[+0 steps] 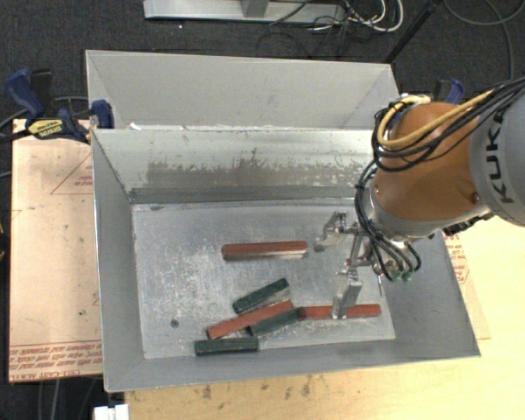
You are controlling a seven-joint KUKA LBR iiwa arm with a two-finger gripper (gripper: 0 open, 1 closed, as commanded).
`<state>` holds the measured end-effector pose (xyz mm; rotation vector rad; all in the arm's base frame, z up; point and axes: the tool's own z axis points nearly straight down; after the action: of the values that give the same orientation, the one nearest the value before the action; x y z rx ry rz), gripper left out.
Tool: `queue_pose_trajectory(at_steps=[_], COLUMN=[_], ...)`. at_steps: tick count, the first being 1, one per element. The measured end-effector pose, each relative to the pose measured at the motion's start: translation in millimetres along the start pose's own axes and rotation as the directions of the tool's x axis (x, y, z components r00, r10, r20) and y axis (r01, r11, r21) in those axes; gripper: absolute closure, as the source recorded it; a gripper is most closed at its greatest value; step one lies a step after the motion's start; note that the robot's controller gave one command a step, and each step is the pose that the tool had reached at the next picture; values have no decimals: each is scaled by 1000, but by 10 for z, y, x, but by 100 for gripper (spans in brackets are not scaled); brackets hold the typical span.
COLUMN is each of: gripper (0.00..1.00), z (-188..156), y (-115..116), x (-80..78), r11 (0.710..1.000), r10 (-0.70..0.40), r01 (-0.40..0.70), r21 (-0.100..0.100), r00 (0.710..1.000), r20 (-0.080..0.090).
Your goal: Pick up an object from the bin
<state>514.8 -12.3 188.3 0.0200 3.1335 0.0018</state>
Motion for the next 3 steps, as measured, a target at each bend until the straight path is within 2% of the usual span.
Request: queue_pose_trajectory(at_steps=[1,2,3], gripper=[100,100,100], z=[1116,1116,1049], y=[339,339,328], x=[-225,-225,-95], r11=[999,999,980], r10=[-52,-52,-199], r01=[52,52,199], r21=[1,1,0], r00=[999,999,980], r20=[-6,-6,4])
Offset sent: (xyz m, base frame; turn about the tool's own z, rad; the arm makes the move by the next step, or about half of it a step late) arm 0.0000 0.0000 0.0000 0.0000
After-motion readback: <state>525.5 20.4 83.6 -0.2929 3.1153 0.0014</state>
